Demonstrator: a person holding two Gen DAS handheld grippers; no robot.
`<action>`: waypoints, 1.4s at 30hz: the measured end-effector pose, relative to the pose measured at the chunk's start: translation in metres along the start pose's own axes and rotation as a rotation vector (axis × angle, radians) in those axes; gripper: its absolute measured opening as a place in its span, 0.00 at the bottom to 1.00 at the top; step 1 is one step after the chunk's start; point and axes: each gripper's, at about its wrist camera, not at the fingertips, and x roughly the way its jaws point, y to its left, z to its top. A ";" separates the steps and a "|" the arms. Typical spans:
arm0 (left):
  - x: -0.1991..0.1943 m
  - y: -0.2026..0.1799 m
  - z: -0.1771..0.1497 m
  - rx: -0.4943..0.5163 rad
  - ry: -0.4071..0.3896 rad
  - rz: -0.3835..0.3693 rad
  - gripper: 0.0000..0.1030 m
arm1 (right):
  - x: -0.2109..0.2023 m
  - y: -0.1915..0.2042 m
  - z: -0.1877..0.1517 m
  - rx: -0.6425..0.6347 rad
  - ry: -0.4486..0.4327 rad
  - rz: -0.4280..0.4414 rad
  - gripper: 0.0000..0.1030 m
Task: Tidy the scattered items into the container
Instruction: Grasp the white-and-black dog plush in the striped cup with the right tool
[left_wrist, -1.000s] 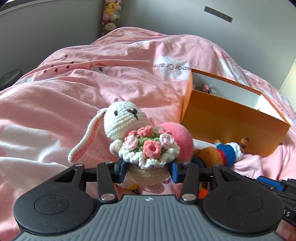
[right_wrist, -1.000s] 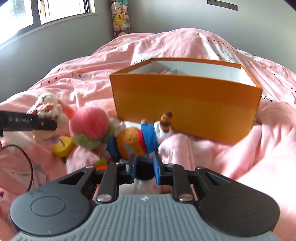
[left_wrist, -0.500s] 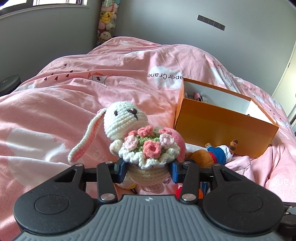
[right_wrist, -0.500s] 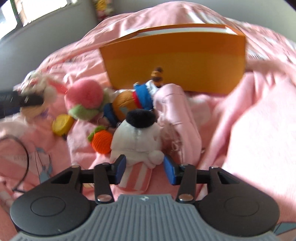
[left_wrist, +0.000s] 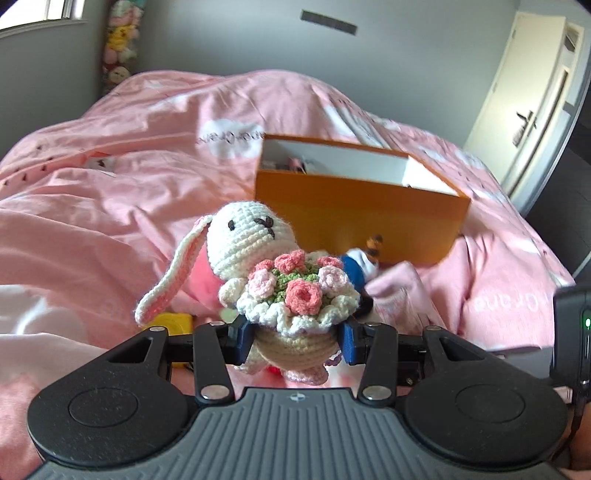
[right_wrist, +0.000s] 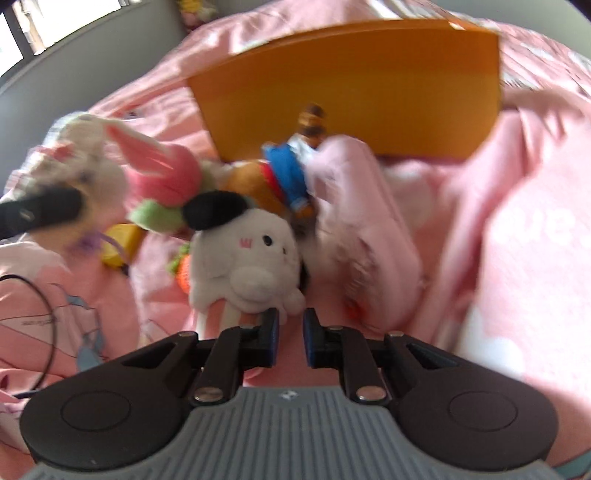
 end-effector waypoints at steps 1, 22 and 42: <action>0.004 -0.001 -0.002 0.005 0.022 -0.011 0.51 | 0.001 0.001 0.000 0.006 0.003 0.026 0.17; 0.043 -0.004 -0.022 0.077 0.241 0.044 0.51 | 0.009 -0.030 -0.014 0.407 0.064 0.257 0.50; 0.042 0.008 -0.021 0.089 0.220 0.097 0.51 | 0.069 -0.027 -0.008 0.664 0.083 0.303 0.61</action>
